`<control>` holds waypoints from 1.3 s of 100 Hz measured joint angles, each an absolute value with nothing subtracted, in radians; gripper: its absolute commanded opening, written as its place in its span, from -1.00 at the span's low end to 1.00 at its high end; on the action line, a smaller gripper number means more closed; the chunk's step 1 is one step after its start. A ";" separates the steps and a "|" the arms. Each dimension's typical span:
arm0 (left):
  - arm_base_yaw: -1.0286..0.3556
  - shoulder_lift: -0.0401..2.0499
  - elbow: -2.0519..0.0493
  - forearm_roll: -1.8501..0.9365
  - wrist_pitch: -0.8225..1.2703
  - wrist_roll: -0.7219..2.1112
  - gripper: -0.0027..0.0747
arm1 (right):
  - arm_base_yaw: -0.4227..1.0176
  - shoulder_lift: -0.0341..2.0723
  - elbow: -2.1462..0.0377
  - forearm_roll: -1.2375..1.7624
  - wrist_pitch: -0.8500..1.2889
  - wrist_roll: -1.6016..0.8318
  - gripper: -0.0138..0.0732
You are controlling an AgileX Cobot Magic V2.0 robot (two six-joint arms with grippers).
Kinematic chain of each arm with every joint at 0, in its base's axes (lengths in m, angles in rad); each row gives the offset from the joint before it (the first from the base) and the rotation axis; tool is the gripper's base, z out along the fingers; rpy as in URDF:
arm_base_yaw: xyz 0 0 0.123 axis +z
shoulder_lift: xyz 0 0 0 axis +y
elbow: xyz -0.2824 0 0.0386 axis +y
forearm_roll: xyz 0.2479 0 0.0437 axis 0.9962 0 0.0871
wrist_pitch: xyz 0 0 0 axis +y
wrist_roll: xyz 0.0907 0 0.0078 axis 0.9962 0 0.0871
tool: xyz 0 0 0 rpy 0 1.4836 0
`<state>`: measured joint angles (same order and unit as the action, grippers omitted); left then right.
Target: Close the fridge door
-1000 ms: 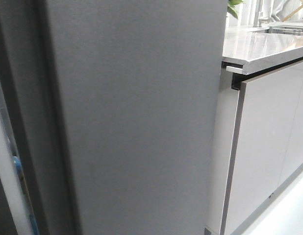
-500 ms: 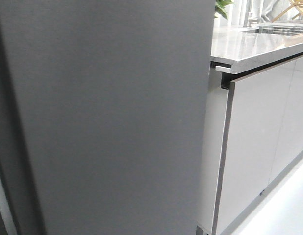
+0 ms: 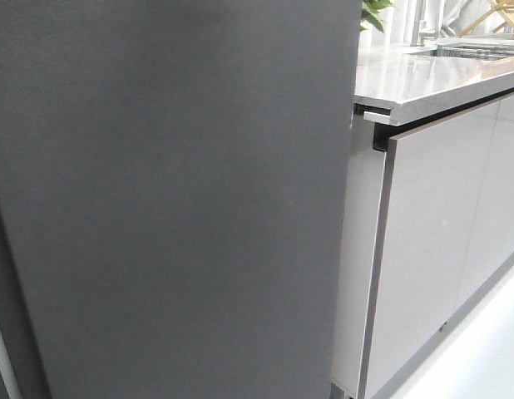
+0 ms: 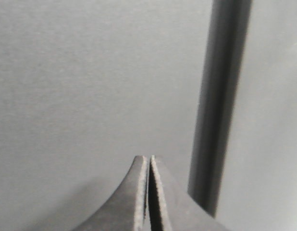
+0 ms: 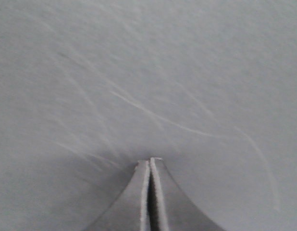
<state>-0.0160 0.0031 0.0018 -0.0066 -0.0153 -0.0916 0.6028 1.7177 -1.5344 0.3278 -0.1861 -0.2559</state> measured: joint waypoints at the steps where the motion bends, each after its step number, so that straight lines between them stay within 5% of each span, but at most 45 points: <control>1: -0.016 0.003 0.002 -0.007 -0.015 -0.092 -0.99 | 0.603 1.718 -1.534 0.328 -0.186 -0.256 -0.86; 30: -0.016 0.003 0.002 -0.007 -0.015 -0.092 -0.99 | 0.535 1.641 -1.456 0.306 -0.117 -0.256 -0.86; 130: -0.016 0.003 0.002 -0.007 -0.015 -0.092 -0.99 | 0.104 0.718 -0.572 0.114 -0.058 -0.134 -0.86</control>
<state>-0.0160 0.0031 0.0018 -0.0066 -0.0153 -0.0916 0.1044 0.7176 -0.5718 0.1143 -0.0578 -0.1344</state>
